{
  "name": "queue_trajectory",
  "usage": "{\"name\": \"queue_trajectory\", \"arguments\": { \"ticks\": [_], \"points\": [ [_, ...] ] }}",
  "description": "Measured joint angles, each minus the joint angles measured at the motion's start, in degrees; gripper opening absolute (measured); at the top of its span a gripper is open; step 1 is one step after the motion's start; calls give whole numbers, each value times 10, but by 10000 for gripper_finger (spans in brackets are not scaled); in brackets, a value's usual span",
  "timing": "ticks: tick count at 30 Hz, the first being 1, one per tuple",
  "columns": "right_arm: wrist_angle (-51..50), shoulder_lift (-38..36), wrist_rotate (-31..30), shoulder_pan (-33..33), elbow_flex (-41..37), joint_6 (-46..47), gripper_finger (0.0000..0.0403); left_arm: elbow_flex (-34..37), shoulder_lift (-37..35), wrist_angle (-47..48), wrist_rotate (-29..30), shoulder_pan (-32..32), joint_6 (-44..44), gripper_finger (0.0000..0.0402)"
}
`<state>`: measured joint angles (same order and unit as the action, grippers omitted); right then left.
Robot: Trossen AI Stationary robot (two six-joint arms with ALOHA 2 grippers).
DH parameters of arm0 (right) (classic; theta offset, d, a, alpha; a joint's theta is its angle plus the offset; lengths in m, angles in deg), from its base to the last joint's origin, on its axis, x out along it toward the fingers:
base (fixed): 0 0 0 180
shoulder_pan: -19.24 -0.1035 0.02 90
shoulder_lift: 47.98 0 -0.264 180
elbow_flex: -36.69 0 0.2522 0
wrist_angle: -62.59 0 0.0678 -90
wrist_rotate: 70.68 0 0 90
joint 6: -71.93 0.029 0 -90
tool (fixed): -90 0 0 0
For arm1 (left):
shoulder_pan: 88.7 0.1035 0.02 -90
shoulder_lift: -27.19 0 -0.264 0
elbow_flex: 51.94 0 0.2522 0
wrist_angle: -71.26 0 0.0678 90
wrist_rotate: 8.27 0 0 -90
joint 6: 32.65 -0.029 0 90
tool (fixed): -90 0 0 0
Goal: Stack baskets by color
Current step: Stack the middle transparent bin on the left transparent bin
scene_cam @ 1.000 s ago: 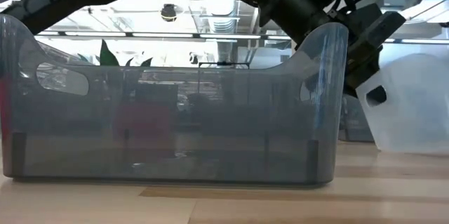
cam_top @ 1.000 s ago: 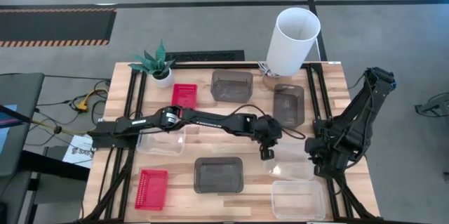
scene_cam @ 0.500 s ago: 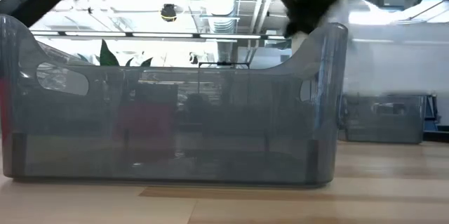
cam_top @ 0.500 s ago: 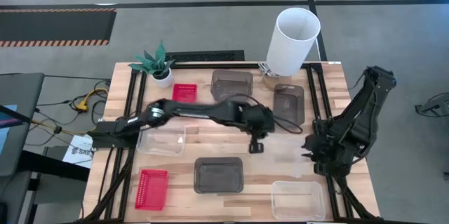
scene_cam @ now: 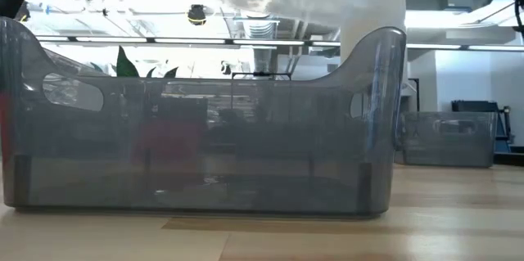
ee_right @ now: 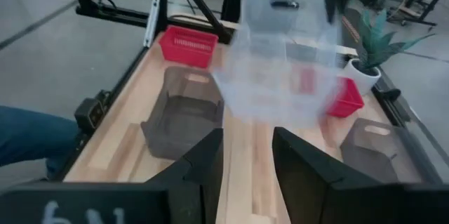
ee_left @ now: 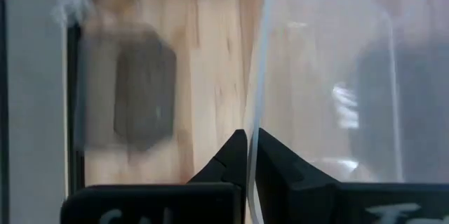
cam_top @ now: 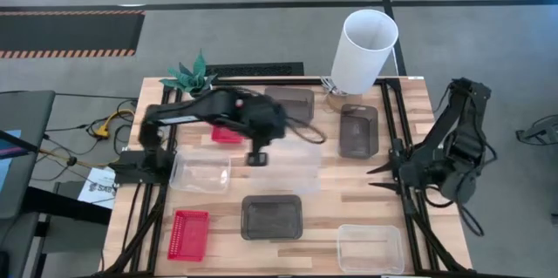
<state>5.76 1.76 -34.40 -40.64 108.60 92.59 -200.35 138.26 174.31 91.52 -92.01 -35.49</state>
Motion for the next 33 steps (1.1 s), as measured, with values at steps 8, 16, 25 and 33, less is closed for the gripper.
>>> {"name": "queue_trajectory", "arguments": {
  "ticks": [8,16,25,33],
  "points": [
    [-1,2,-3,0,-30,-2,139,154,-202,7,-2,-53,106,1],
    [3,1,-19,9,-58,-1,131,480,-448,-45,40,-66,183,1],
    [21,1,-22,65,-59,3,128,678,-581,-43,4,-11,168,0],
    [20,2,-19,122,-59,-2,128,713,-583,-8,-8,35,100,0]
  ]
}}
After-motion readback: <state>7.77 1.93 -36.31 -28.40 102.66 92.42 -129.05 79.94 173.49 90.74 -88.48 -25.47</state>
